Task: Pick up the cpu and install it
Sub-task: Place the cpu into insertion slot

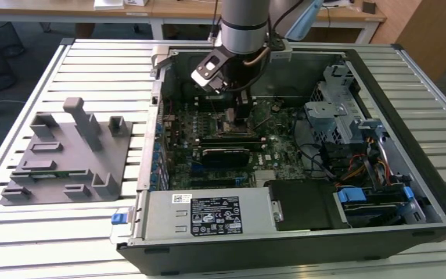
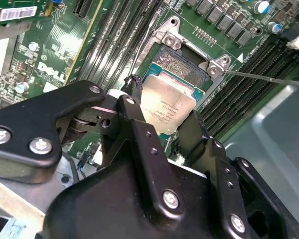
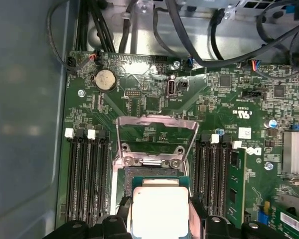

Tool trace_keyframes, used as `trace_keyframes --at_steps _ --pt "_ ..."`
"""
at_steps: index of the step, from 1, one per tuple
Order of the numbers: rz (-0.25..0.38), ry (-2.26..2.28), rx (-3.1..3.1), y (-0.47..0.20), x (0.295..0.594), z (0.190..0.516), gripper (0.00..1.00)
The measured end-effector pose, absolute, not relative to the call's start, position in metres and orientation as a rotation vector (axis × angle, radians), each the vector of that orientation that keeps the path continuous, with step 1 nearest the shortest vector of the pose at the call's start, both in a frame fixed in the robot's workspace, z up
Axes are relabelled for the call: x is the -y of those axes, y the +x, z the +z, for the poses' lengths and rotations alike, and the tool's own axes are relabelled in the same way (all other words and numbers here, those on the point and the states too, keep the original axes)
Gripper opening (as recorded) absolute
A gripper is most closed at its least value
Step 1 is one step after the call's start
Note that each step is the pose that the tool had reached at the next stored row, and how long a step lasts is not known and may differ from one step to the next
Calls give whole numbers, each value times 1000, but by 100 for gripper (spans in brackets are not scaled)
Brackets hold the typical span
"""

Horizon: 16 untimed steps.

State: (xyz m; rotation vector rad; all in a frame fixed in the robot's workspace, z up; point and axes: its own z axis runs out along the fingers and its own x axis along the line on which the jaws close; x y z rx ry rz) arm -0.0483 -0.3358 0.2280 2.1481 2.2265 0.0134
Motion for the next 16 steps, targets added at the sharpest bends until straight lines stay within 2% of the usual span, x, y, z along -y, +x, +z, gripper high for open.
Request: trace_keyframes --at_steps 16 --pt "19 2160 -2209 -50 336 212 54"
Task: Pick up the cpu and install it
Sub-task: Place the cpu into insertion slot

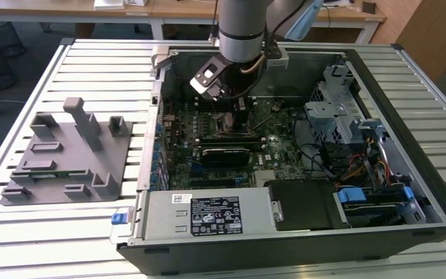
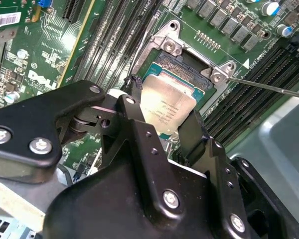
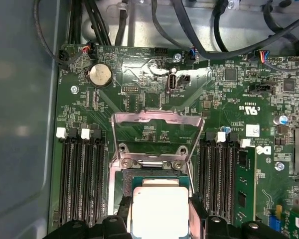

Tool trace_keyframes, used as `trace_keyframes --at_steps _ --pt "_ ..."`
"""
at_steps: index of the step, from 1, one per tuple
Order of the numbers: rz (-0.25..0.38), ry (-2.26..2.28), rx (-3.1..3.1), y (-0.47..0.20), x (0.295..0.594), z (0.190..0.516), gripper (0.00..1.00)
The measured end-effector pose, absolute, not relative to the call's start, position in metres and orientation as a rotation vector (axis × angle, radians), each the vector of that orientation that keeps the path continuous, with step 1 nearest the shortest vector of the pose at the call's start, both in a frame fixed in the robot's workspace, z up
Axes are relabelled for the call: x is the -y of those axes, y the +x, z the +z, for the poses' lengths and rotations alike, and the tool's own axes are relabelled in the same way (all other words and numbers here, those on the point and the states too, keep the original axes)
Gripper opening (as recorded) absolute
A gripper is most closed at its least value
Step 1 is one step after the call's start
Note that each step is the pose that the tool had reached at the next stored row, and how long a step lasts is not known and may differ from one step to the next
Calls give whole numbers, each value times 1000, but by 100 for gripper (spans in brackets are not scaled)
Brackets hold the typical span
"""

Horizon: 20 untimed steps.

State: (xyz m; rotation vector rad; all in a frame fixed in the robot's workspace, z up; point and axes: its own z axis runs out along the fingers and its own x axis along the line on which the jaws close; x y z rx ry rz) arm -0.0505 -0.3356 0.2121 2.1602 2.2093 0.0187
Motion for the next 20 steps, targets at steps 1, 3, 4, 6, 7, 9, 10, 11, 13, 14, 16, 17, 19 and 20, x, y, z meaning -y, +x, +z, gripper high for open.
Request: trace_keyframes --at_steps 1,3,4,6,7,9,10,11,13,14,16,17,19,20 --pt "19 2160 -2210 -50 336 211 54" --pt "21 2161 -2210 -51 335 210 54" --pt "21 2161 -2210 -51 335 209 54" --pt "21 2161 -2210 -51 334 208 54" --pt "21 2162 -2210 -51 334 208 54" --pt "21 2163 -2209 -52 332 206 54" --pt "21 2164 -2208 -52 332 206 54" --pt "21 2165 -2207 -52 331 205 54" --pt "21 2168 -2204 -52 331 204 54" --pt "21 2170 -2202 -52 330 203 54" --pt "21 2174 -2198 -52 329 201 54" --pt "21 2177 -2195 -52 328 200 54" --pt "20 2184 -2188 -52 328 199 54" --pt "20 2186 -2186 -52 328 198 54"
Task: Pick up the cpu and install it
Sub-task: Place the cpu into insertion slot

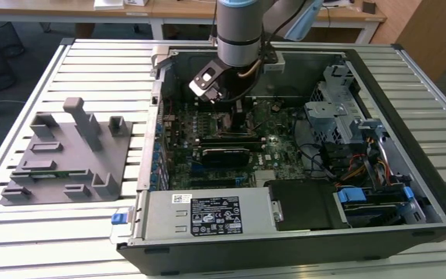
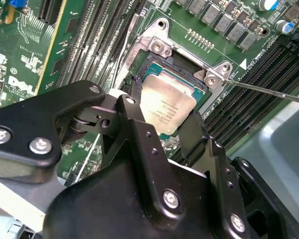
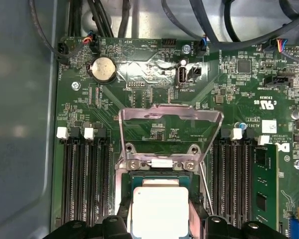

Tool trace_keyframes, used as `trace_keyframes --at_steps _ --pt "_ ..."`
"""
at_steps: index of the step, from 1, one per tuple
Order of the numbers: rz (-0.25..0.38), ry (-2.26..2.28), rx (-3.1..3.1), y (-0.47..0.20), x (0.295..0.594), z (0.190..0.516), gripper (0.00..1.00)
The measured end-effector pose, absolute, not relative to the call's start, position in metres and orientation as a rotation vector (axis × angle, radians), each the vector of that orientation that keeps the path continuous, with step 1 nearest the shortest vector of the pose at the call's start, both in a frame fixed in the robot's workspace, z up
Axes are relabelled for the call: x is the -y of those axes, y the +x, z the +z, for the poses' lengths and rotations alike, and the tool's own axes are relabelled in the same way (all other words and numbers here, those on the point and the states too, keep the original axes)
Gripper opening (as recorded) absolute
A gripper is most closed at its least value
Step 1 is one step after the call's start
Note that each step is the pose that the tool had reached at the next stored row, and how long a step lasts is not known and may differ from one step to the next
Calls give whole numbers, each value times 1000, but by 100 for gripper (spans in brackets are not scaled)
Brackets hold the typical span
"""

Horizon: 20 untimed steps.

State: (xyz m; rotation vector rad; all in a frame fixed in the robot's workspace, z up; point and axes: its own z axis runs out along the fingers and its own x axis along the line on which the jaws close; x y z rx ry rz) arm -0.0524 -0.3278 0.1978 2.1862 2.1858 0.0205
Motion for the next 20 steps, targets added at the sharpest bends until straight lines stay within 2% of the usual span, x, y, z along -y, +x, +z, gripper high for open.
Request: trace_keyframes --at_steps 20 --pt "24 2190 -2185 -52 328 191 54"
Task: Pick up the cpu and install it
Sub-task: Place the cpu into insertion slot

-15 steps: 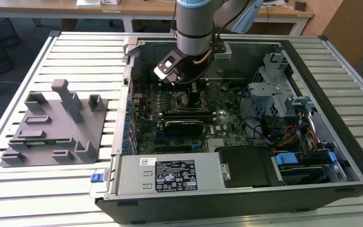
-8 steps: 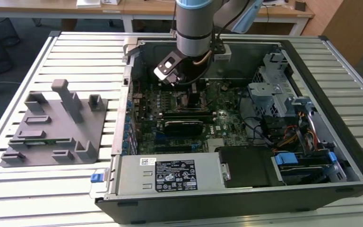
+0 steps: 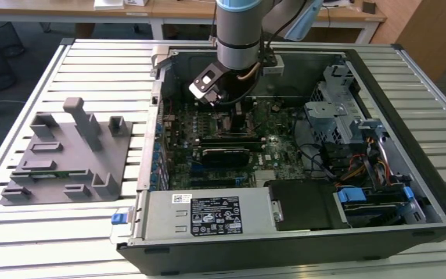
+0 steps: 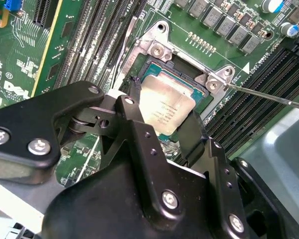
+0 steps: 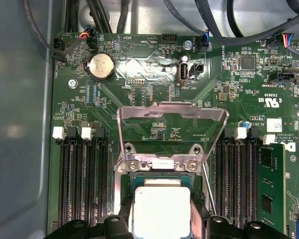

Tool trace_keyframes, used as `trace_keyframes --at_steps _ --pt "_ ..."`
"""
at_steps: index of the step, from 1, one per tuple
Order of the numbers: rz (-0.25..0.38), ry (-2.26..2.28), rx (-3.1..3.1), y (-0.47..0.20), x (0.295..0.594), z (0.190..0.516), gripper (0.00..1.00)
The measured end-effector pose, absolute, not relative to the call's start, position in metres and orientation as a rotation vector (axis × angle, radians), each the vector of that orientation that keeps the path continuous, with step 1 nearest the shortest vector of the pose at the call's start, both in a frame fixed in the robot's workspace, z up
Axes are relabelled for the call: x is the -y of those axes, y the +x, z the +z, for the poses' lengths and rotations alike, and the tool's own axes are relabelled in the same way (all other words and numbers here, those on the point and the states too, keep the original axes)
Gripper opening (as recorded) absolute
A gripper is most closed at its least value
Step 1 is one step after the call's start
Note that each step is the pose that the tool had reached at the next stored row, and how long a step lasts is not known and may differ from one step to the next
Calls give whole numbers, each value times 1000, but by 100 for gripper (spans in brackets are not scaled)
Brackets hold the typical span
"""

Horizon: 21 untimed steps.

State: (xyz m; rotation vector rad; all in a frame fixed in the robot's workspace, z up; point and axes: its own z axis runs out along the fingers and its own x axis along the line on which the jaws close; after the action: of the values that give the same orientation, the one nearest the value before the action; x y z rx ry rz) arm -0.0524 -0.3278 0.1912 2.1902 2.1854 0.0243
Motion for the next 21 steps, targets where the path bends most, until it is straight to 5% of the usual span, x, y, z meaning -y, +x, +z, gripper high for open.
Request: trace_keyframes --at_steps 16,21 --pt "26 2192 -2185 -52 329 194 61" --pt "26 2193 -2184 -52 330 194 53"
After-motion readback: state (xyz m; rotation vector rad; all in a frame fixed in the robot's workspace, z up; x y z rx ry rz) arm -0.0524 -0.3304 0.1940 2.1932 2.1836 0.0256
